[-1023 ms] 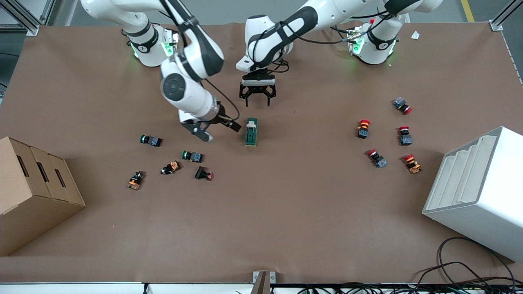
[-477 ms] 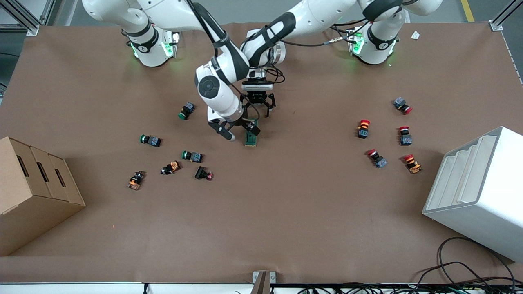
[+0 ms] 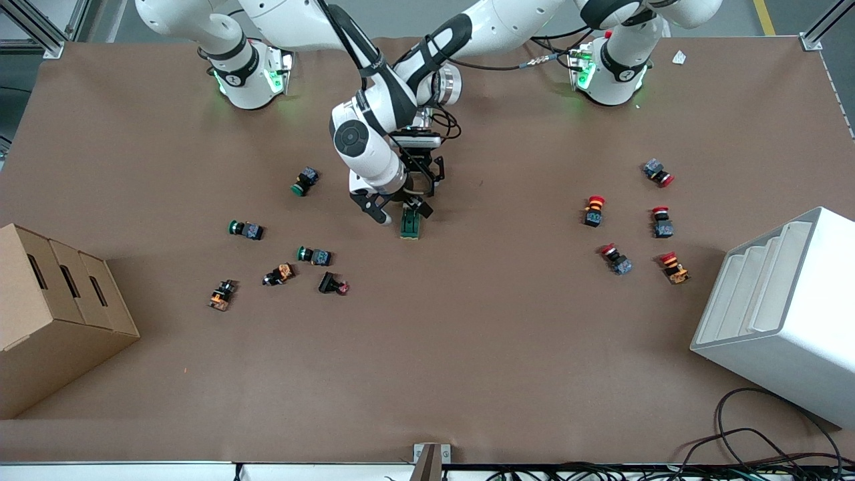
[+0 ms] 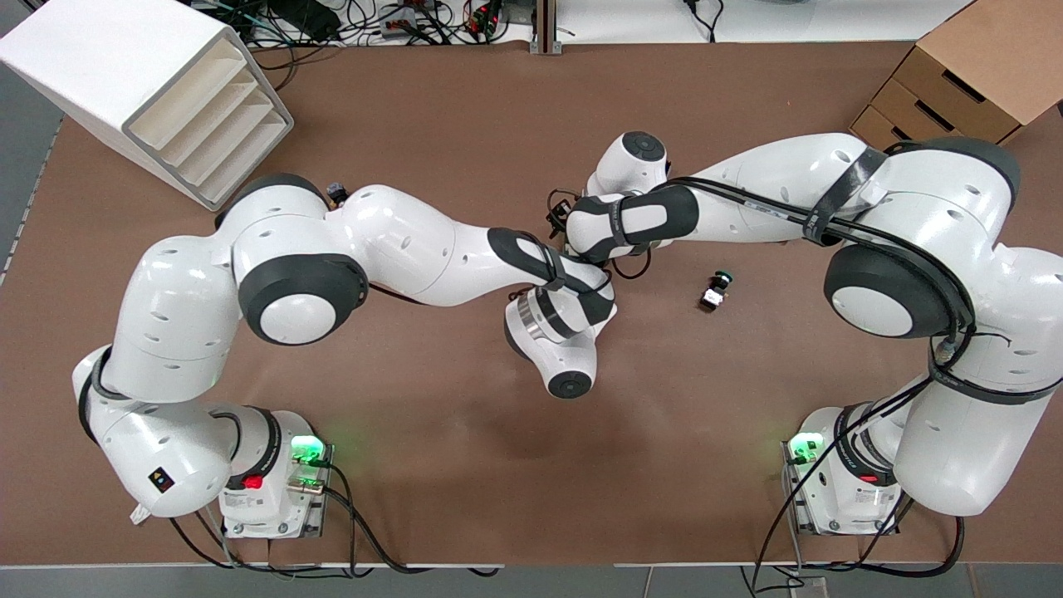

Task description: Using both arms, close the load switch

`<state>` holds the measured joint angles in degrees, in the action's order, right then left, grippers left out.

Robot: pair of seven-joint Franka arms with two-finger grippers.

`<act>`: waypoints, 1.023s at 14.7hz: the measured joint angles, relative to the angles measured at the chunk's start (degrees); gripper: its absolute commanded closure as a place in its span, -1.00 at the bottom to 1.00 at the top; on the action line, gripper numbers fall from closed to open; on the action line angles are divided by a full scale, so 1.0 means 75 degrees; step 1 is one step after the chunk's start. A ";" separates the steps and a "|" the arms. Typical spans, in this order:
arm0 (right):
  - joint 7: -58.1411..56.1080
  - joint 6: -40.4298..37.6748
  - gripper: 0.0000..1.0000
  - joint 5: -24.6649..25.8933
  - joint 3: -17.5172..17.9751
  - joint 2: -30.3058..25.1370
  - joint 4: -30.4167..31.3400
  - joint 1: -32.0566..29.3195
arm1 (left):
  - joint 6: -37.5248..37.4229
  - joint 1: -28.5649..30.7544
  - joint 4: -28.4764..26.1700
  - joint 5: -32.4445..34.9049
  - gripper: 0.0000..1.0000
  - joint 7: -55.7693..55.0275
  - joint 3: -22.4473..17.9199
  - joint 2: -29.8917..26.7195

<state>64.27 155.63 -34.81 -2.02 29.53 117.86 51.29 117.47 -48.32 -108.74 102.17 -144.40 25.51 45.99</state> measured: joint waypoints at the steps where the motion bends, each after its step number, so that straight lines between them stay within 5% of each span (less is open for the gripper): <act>1: 0.0083 -0.0005 -1.00 -0.0012 0.0000 0.0016 -0.0055 0.0025 | -0.0078 0.0001 0.0065 0.0118 -0.98 -0.0006 -0.0021 0.0095; 8: 0.0303 -0.0159 -1.00 -0.0171 -0.0030 0.0245 -0.0579 0.0067 | -0.0302 -0.0046 0.0276 0.0216 -0.98 -0.0006 -0.0029 0.0296; 15: 0.0353 -0.1439 -1.00 -0.0168 -0.0089 0.0190 -0.1238 -0.0361 | -0.0320 -0.0060 0.0288 0.0224 -0.98 -0.0006 -0.0044 0.0307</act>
<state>66.92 144.84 -36.07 -2.69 30.96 108.57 48.59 115.07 -48.77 -106.58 103.86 -144.44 25.18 48.29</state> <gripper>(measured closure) 0.000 0.004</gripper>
